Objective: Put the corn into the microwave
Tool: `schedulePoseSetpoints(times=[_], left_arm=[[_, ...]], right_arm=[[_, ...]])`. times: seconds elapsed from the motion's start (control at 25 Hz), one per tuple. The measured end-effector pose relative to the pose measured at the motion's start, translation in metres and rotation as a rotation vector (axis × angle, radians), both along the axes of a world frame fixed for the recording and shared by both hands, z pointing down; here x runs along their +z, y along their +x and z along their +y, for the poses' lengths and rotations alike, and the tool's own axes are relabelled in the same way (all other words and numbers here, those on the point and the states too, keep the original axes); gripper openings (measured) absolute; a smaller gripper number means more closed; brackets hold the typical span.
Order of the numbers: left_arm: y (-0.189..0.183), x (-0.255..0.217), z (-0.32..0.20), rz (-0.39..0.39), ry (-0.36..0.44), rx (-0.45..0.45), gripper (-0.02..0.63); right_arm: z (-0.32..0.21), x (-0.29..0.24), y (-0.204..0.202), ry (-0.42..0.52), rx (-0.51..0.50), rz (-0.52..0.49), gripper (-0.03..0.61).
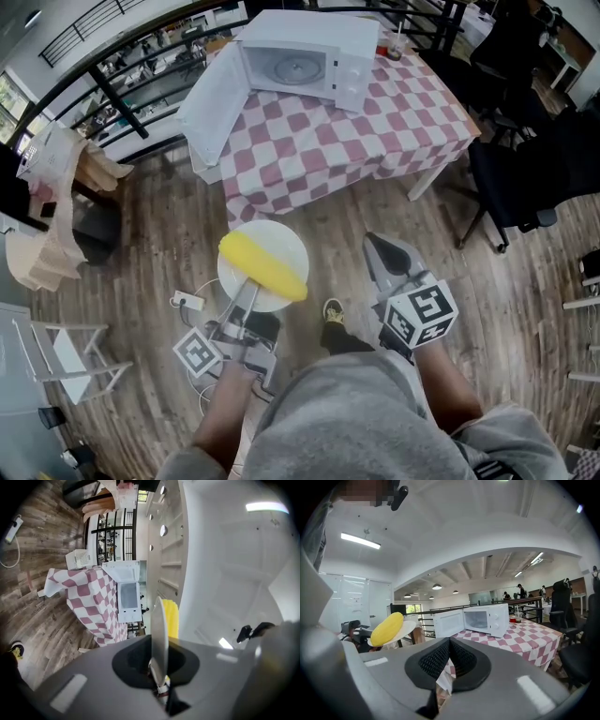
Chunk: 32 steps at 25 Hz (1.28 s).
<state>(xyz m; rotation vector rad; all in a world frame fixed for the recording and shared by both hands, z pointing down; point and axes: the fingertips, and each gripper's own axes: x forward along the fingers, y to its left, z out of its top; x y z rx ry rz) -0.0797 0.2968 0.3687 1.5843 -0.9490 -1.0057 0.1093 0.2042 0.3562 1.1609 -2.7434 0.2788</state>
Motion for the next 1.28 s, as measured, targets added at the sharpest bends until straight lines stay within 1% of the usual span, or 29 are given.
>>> schedulePoseSetpoints(times=[0.32,0.68,1.04,1.28], left_arm=[[0.002,-0.003,-0.055,0.006,-0.002,-0.011,0.015],[0.005,0.000,-0.105,0.009,-0.005,-0.033,0.015],[0.006,-0.003,-0.132,0.015,0.003,-0.067,0.015],[0.010,-0.004,-0.138,0.006,0.005,-0.064,0.015]], right_arm=[[-0.057,0.000,0.002,-0.006,-0.008,-0.005,-0.002],[-0.107,0.007,0.000,-0.014,-0.041,-0.003,-0.003],[-0.137,0.008,-0.006,-0.020,-0.082,-0.012,-0.002],[-0.142,0.009,-0.007,-0.018,-0.093,-0.016,-0.003]])
